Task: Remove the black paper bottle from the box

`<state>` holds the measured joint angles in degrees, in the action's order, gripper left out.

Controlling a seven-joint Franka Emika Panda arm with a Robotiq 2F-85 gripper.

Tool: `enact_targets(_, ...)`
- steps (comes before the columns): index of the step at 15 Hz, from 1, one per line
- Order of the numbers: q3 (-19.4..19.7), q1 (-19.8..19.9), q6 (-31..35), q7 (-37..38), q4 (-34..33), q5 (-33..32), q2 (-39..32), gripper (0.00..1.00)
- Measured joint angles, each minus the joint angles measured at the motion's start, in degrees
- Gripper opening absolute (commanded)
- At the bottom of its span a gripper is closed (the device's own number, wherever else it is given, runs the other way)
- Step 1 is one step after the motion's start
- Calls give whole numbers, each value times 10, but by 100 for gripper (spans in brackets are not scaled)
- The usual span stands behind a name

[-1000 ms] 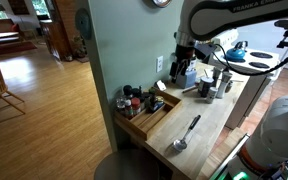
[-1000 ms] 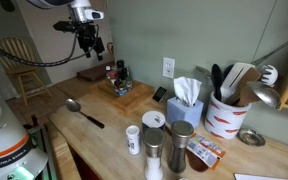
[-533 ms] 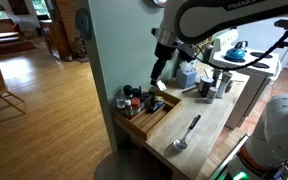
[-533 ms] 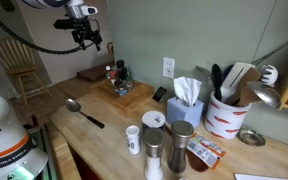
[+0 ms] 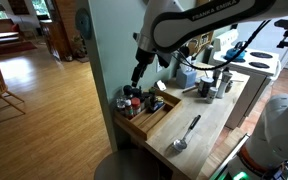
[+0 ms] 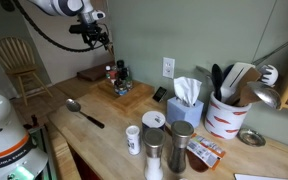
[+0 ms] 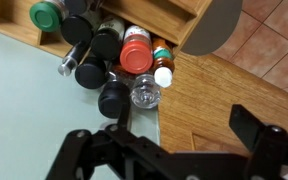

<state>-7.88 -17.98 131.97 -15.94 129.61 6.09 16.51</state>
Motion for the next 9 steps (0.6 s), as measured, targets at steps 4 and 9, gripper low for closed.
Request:
enact_targets(4, -1, 19, 36, 26, -17, -6, -45, 100)
enact_targets(9, -4, 19, 36, 25, -21, -6, -43, 100)
